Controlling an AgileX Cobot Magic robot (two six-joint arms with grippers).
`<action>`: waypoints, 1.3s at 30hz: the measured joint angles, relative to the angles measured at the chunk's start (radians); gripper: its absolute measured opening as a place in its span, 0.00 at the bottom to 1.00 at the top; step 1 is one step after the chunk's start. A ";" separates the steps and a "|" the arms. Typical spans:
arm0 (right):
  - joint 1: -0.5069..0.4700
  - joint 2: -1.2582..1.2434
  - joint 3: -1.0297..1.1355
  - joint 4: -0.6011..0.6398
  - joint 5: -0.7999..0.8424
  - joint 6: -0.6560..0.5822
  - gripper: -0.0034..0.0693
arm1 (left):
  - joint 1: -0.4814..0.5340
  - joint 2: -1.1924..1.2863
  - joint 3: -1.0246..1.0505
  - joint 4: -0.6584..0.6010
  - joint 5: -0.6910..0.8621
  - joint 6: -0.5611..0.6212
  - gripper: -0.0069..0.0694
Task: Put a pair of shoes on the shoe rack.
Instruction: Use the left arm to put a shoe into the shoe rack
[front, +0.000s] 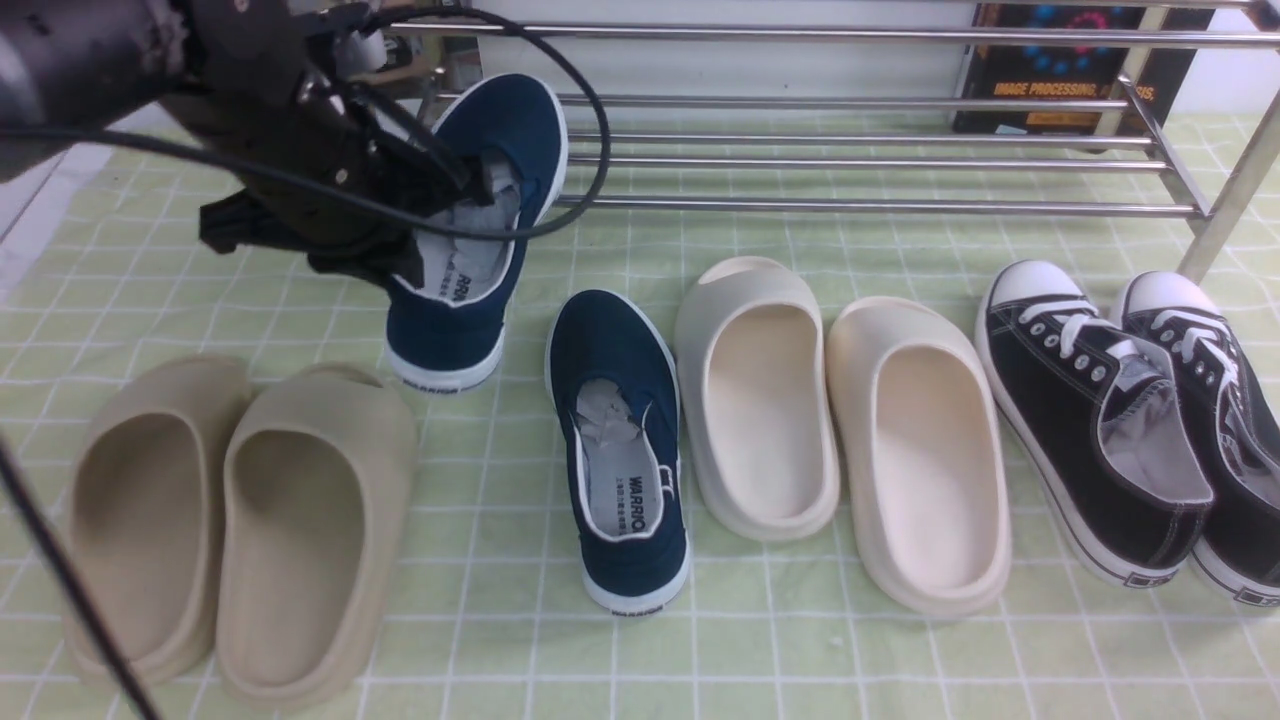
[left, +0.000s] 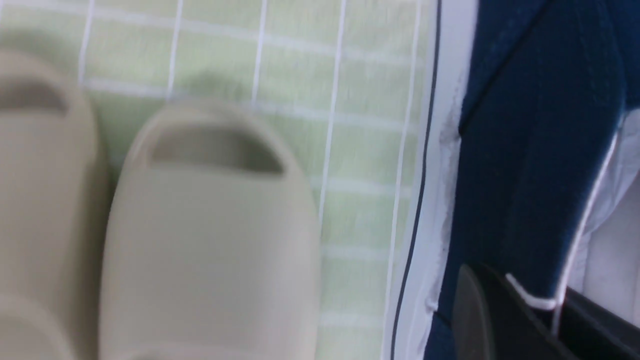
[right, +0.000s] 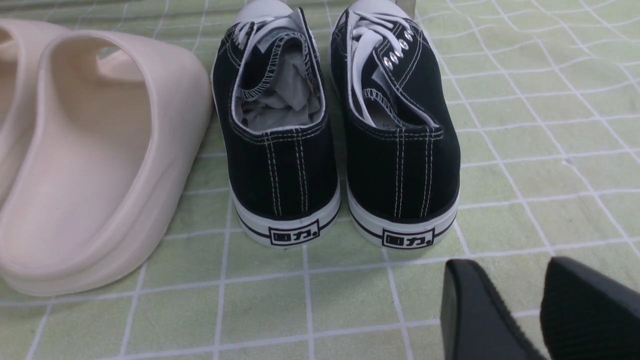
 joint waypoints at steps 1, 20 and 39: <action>0.000 0.000 0.000 0.000 0.000 0.000 0.38 | 0.003 0.040 -0.040 -0.001 0.000 0.004 0.12; 0.000 0.000 0.000 0.000 0.000 0.000 0.38 | 0.003 0.410 -0.472 -0.003 -0.096 -0.009 0.12; 0.000 0.000 0.000 0.000 0.000 0.000 0.38 | 0.004 0.455 -0.473 0.015 -0.254 -0.040 0.12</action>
